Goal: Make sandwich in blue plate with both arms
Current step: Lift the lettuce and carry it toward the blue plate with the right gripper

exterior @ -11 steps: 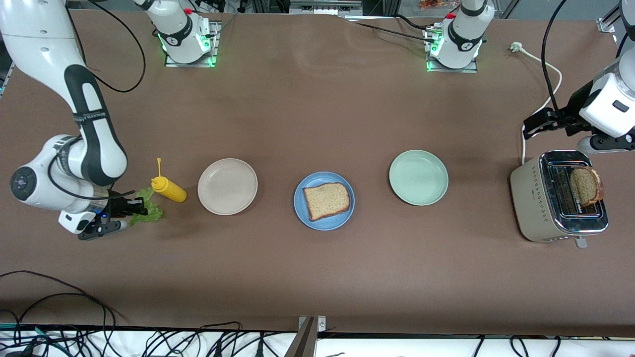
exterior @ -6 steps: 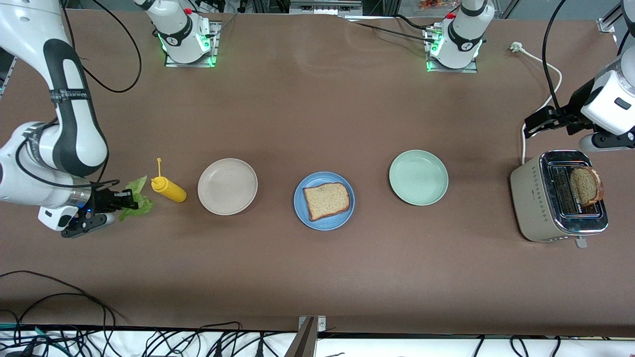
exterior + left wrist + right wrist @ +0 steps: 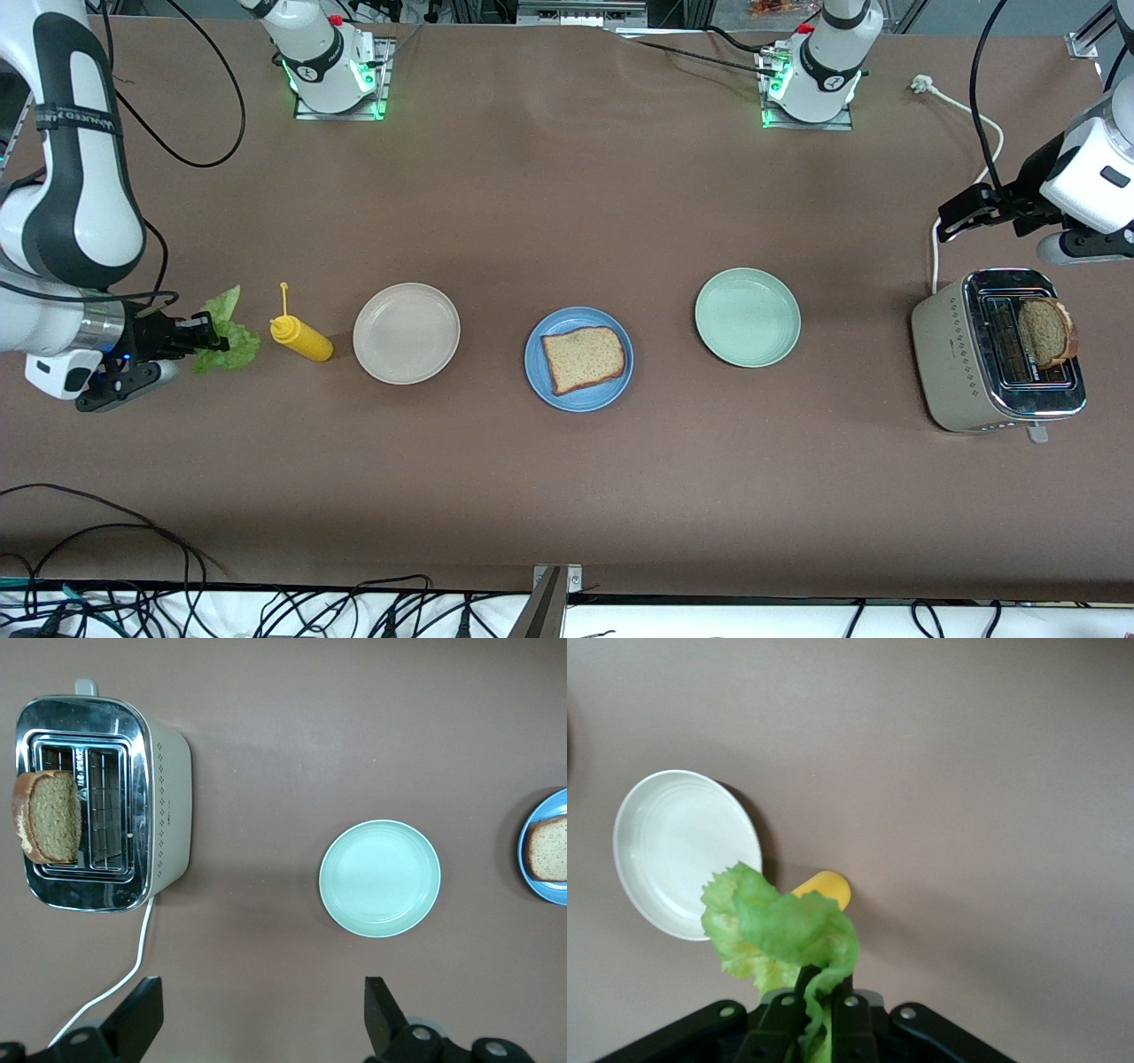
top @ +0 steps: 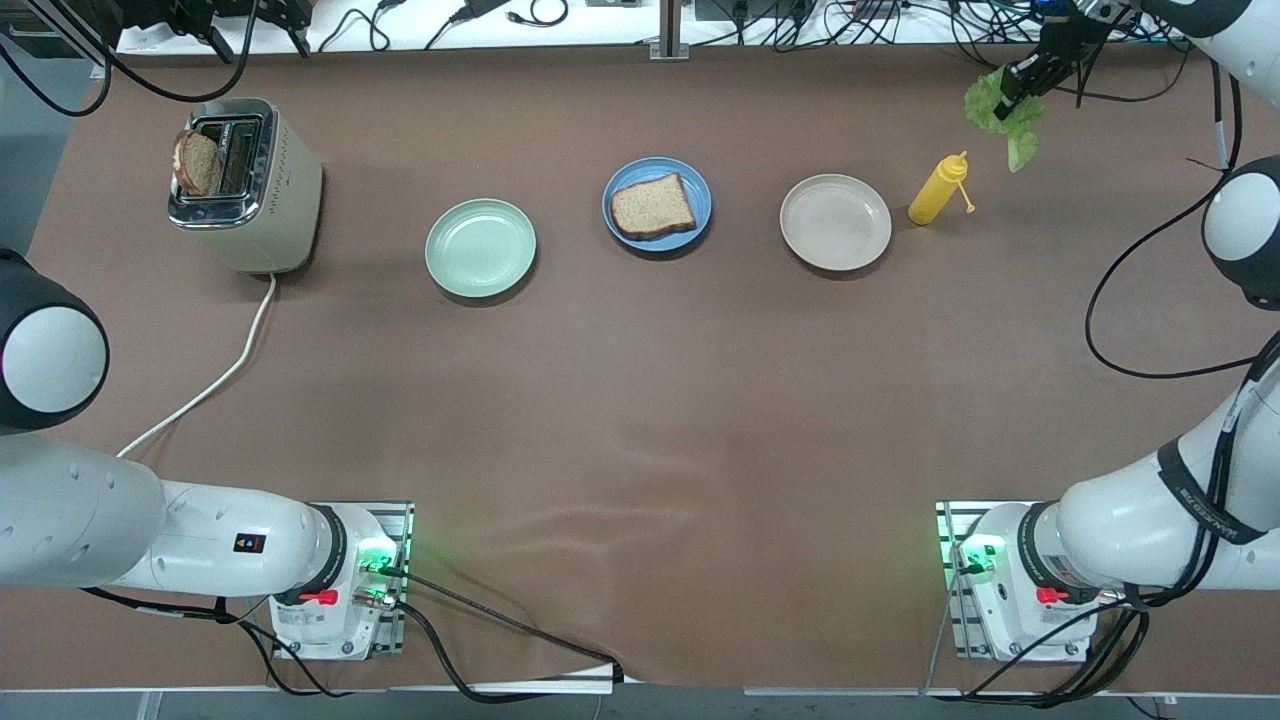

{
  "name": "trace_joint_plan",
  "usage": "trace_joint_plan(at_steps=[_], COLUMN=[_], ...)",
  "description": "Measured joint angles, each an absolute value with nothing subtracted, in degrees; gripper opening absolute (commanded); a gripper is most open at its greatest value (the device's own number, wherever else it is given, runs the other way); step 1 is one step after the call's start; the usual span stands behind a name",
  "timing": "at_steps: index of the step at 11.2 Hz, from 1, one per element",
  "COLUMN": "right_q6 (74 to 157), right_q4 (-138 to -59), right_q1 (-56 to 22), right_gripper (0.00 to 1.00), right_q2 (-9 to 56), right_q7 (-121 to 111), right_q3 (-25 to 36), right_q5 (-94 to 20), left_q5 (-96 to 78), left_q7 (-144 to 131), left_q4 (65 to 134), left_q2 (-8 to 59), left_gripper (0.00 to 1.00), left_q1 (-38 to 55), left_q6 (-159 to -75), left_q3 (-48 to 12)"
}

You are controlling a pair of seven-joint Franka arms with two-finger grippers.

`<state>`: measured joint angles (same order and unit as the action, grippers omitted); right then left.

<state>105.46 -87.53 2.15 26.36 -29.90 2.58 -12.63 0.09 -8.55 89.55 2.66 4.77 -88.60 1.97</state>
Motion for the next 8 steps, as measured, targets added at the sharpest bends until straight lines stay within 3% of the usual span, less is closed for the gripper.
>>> trace_joint_plan(at_steps=[4, 8], right_q6=[101.3, 100.8], right_q4=[-86.7, -86.7], right_q1=[-1.9, -12.9], right_gripper=[0.00, 0.00], right_q2=[22.7, 21.7], right_q7=[-20.0, -1.2], right_q3=[2.6, 3.6], right_q5=[-12.6, -12.7], left_q5=[0.1, 0.1], left_q7=[-8.5, -8.5], left_q4=[89.7, 89.7], left_q2=[2.6, 2.6], left_gripper=[1.00, 1.00], left_q1=[4.8, 4.8], left_q6=[-88.6, -88.6], left_q3=[2.0, 2.0])
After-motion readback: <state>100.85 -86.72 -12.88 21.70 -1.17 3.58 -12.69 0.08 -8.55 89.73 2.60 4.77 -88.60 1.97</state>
